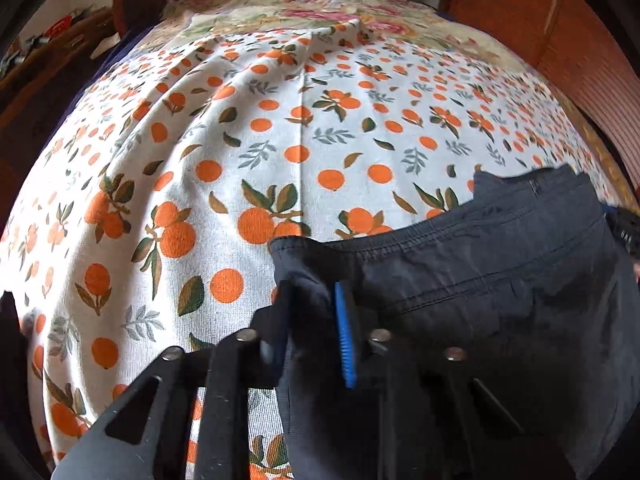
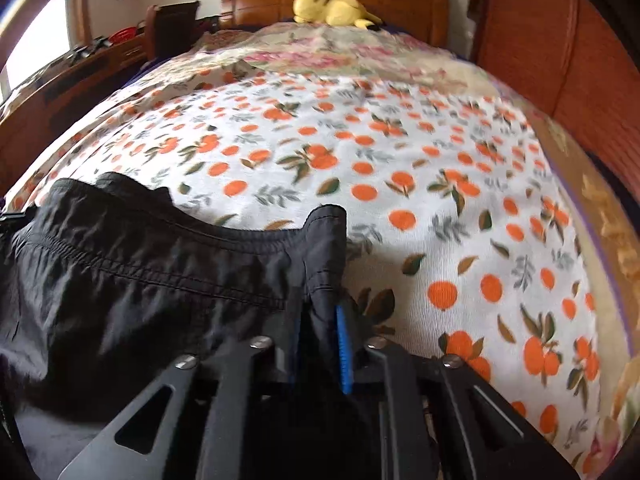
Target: Fold large clothes
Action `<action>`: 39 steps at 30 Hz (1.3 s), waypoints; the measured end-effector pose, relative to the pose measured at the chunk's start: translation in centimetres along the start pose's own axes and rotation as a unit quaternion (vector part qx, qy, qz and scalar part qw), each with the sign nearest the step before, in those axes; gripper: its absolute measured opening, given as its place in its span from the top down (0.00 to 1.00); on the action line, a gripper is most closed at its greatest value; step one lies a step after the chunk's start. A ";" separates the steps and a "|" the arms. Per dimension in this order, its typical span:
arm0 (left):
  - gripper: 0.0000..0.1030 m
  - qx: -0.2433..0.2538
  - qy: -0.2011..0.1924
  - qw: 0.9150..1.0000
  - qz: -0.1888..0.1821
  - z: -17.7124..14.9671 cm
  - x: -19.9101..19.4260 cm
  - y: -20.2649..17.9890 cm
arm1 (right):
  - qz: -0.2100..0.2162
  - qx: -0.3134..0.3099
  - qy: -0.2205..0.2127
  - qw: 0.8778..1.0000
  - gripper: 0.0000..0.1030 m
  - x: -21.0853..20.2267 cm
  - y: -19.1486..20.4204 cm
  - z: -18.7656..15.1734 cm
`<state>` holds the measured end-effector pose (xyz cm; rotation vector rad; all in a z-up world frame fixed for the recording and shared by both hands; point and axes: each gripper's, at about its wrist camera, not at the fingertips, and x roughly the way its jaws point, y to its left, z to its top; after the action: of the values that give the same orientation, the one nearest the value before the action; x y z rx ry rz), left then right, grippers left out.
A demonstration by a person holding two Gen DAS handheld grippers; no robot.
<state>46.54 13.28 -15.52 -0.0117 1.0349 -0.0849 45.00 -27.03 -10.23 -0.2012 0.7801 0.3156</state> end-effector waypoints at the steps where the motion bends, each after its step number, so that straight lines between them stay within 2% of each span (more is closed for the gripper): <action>1: 0.88 0.010 -0.010 1.000 0.012 0.0 -0.5 -0.4 | -0.001 -0.001 -0.010 1.000 0.90 -0.5 -0.2 0.1; 4: 0.89 0.011 -0.060 0.998 0.032 0.7 -2.8 -0.4 | -0.017 0.012 -0.053 0.998 0.92 -2.8 -1.5 0.5; 6: 0.89 -0.002 -0.091 0.996 0.025 1.5 -4.1 0.1 | -0.034 0.028 -0.064 0.997 0.92 -3.7 -2.2 0.9; 8: 0.89 0.000 -0.109 0.994 0.030 2.5 -4.9 -0.4 | -0.051 0.033 -0.046 0.997 0.92 -3.3 -2.0 1.3; 10: 0.89 0.009 -0.108 0.993 0.039 3.1 -5.1 -1.1 | -0.053 0.034 -0.033 0.997 0.92 -2.8 -1.8 1.2; 13: 0.88 -0.009 -0.111 0.994 0.021 3.5 -5.9 -0.9 | -0.048 0.044 -0.025 0.998 0.90 -3.4 -2.1 0.8; 15: 0.84 -0.013 -0.114 0.993 0.016 3.1 -6.9 -0.9 | -0.052 0.046 -0.023 0.997 0.76 -4.1 -2.3 0.8; 16: 0.84 -0.010 -0.118 0.993 0.015 2.8 -7.4 -1.1 | -0.056 0.040 -0.018 0.997 0.73 -4.6 -2.2 0.8; 18: 0.79 0.004 -0.133 0.991 0.023 1.8 -9.1 -1.9 | -0.057 0.022 -0.017 0.998 0.64 -6.2 -1.6 0.7; 19: 0.66 0.010 -0.143 0.989 0.022 1.2 -10.1 -2.2 | -0.057 0.011 -0.021 0.998 0.62 -7.3 -1.3 0.6; 20: 0.58 0.012 -0.149 0.989 0.018 0.7 -10.7 -2.5 | -0.056 0.001 -0.028 0.998 0.59 -8.4 -0.9 0.2; 25: 0.55 0.040 -0.162 0.986 -0.010 -3.1 -14.4 -5.2 | -0.013 -0.030 -0.039 0.999 0.58 -13.3 1.8 -3.1; 26: 0.51 0.047 -0.163 0.985 -0.014 -3.9 -14.9 -6.0 | -0.004 -0.035 -0.039 0.999 0.58 -13.9 2.3 -3.9; 27: 0.46 0.052 -0.164 0.985 -0.018 -4.6 -15.3 -6.6 | 0.006 -0.042 -0.038 0.998 0.58 -14.6 3.1 -4.9; 28: 0.33 0.059 -0.166 0.984 -0.023 -5.6 -15.9 -7.4 | 0.015 -0.046 -0.037 0.998 0.57 -15.2 3.8 -5.6; 29: 0.28 0.062 -0.169 0.983 -0.026 -6.3 -16.4 -8.0 | 0.026 -0.048 -0.037 0.998 0.58 -15.8 4.3 -6.5; 33: 0.27 0.073 -0.175 0.981 -0.043 -9.7 -18.2 -10.8 | 0.059 -0.049 -0.036 0.996 0.58 -17.6 5.7 -9.0; 39: 0.27 0.097 -0.166 0.979 -0.062 -13.6 -19.3 -14.6 | 0.057 -0.061 -0.019 0.996 0.58 -17.8 6.1 -11.4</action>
<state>24.13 0.63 -5.19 0.0842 0.6880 -0.2884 23.49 -28.25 -5.80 -0.2644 0.7369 0.4741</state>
